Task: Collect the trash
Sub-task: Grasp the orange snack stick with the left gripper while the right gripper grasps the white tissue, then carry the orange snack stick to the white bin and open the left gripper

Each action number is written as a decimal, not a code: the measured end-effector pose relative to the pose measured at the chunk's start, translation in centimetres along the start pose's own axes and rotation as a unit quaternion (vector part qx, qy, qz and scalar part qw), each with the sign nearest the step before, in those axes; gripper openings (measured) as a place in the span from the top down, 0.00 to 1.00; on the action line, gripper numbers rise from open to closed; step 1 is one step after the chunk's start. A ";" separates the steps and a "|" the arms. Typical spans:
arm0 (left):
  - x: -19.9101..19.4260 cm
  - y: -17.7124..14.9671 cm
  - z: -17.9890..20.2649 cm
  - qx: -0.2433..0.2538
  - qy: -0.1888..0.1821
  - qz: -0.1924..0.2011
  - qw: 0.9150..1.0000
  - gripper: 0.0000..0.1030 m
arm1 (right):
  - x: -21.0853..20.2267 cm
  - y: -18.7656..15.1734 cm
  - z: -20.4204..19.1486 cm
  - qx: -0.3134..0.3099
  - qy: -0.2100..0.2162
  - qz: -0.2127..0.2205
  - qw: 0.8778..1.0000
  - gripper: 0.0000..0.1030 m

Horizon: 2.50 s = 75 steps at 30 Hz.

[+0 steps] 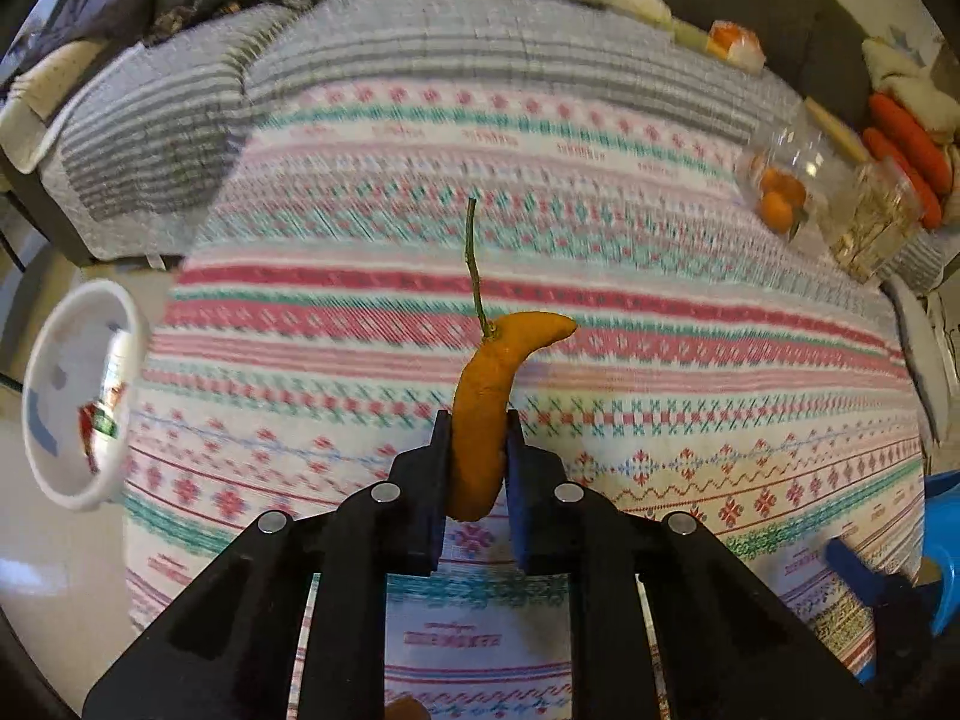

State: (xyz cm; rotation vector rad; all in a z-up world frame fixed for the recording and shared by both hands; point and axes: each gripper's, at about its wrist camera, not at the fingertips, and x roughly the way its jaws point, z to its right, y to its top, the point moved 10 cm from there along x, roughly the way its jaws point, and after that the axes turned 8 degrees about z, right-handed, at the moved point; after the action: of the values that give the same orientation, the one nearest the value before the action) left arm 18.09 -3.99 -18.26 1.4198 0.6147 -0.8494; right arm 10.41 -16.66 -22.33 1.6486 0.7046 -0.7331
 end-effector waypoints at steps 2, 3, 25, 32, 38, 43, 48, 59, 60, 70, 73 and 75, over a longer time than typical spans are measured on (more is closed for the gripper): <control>-1.0 0.6 -0.4 0.004 0.003 0.014 1.000 0.85 | 0.8 -0.6 -1.4 -0.016 0.005 -0.008 1.000 0.20; -1.3 0.6 -0.6 0.004 0.005 0.019 1.000 0.85 | 1.2 -0.9 -2.0 -0.023 0.007 -0.013 1.000 0.27; -4.7 4.1 -3.1 -0.005 0.000 0.086 0.996 0.85 | 1.8 4.0 -2.6 -0.014 0.017 0.055 0.998 0.83; -5.9 5.1 -4.9 -0.022 -0.002 0.110 0.994 0.85 | -0.9 8.5 -1.1 0.034 0.035 0.125 0.991 0.83; -6.9 5.7 -6.9 -0.036 0.007 0.124 0.992 0.85 | -2.0 10.6 -2.2 0.043 0.046 0.158 0.985 0.83; -7.9 6.1 -9.3 -0.050 0.019 0.134 0.990 0.85 | -1.9 11.0 -3.7 0.034 0.053 0.164 0.984 0.83; -8.5 6.4 -12.1 -0.063 0.040 0.139 0.987 0.85 | -1.2 11.2 -5.8 0.020 0.059 0.168 0.984 0.83; -9.2 5.7 -21.4 -0.106 0.106 0.128 0.980 0.85 | -0.1 10.7 -11.8 -0.021 0.084 0.167 0.982 0.83; -9.2 5.6 -22.2 -0.112 0.110 0.126 0.980 0.85 | 0.0 10.6 -12.2 -0.025 0.085 0.167 0.982 0.83; -9.2 4.8 -28.4 -0.153 0.139 0.114 0.972 0.83 | 0.4 9.8 -15.8 -0.058 0.096 0.164 0.980 0.83; -8.9 4.6 -29.7 -0.156 0.146 0.107 0.971 0.76 | 0.2 9.9 -17.2 -0.066 0.103 0.165 0.979 0.83; -9.0 4.5 -30.4 -0.157 0.151 0.109 0.970 0.55 | -0.1 9.9 -18.5 -0.073 0.112 0.169 0.977 0.83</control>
State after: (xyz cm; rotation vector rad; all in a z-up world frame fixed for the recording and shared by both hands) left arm 20.15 27.06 -10.91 1.3034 0.7694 -0.3448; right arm 19.82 -0.32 -13.21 1.6739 0.5986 -0.2494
